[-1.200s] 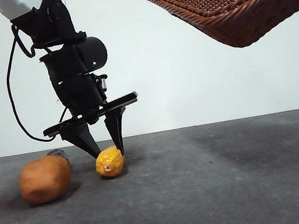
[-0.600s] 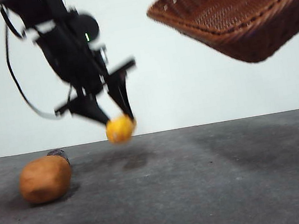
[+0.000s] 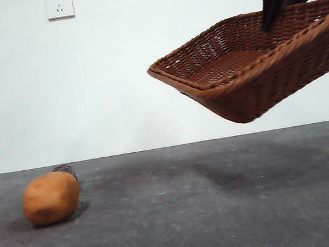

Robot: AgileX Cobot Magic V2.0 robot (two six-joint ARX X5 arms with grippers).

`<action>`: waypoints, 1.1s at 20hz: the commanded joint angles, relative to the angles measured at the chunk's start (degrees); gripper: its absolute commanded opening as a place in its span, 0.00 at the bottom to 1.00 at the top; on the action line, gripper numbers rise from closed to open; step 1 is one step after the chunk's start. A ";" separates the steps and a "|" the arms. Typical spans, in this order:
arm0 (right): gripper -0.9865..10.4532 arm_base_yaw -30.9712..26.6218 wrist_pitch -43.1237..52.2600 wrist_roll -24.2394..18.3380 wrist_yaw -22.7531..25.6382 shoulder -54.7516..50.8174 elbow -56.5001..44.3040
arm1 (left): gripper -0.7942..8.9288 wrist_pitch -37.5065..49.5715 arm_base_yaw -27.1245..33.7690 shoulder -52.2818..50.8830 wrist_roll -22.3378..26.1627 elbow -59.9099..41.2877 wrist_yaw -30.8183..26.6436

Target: Help me put the vegetables on the table into the basket

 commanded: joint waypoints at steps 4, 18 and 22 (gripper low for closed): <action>0.08 3.43 1.57 2.43 -2.10 0.50 -0.04 | 0.07 8.20 -10.69 -0.46 6.19 -11.43 0.07; 0.08 11.96 1.33 3.76 -3.34 0.63 -0.04 | 0.07 13.25 -14.67 10.38 18.64 -18.40 -1.86; 0.08 12.61 1.25 3.74 -2.93 0.63 -0.04 | 0.40 12.98 -15.80 11.52 18.56 -18.40 -1.22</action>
